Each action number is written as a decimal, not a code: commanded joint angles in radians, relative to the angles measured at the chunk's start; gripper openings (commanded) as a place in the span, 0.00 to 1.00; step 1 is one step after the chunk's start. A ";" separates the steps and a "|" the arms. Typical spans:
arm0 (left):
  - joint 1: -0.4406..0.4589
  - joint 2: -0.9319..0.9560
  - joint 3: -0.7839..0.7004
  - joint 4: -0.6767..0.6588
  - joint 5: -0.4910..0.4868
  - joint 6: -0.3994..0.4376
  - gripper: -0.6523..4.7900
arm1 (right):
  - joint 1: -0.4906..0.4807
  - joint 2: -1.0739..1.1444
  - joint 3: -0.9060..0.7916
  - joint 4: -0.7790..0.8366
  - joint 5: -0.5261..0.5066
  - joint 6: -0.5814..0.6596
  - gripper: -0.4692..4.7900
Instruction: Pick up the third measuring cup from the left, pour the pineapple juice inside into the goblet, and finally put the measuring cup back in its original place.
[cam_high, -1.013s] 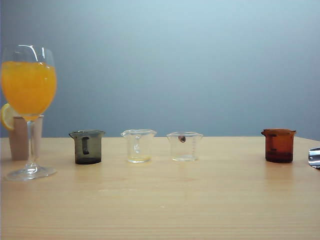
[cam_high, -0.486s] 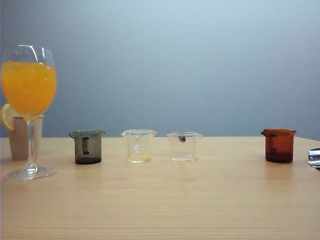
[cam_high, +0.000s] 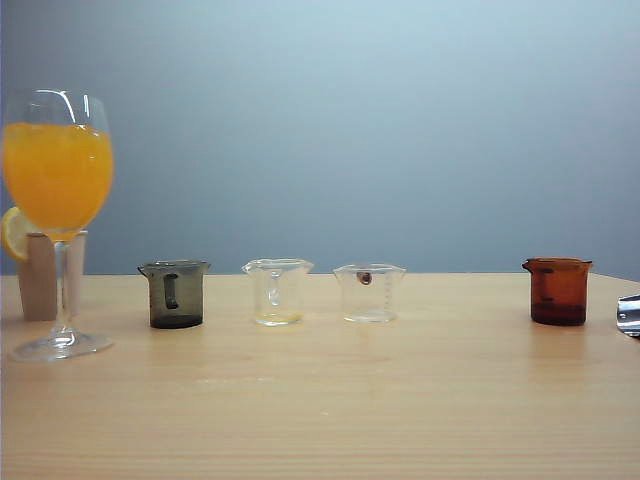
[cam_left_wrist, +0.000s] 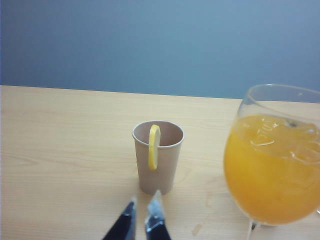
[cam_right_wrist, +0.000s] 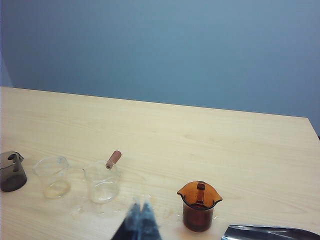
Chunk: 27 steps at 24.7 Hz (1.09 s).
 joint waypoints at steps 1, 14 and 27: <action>0.001 0.000 0.005 0.012 -0.003 0.004 0.19 | 0.000 -0.001 0.002 0.014 0.000 -0.002 0.08; 0.001 0.000 0.005 0.012 -0.003 0.004 0.19 | -0.312 -0.037 -0.189 0.175 -0.013 -0.029 0.08; 0.001 0.000 0.005 0.012 -0.003 0.004 0.19 | -0.535 -0.170 -0.457 0.433 -0.225 -0.017 0.08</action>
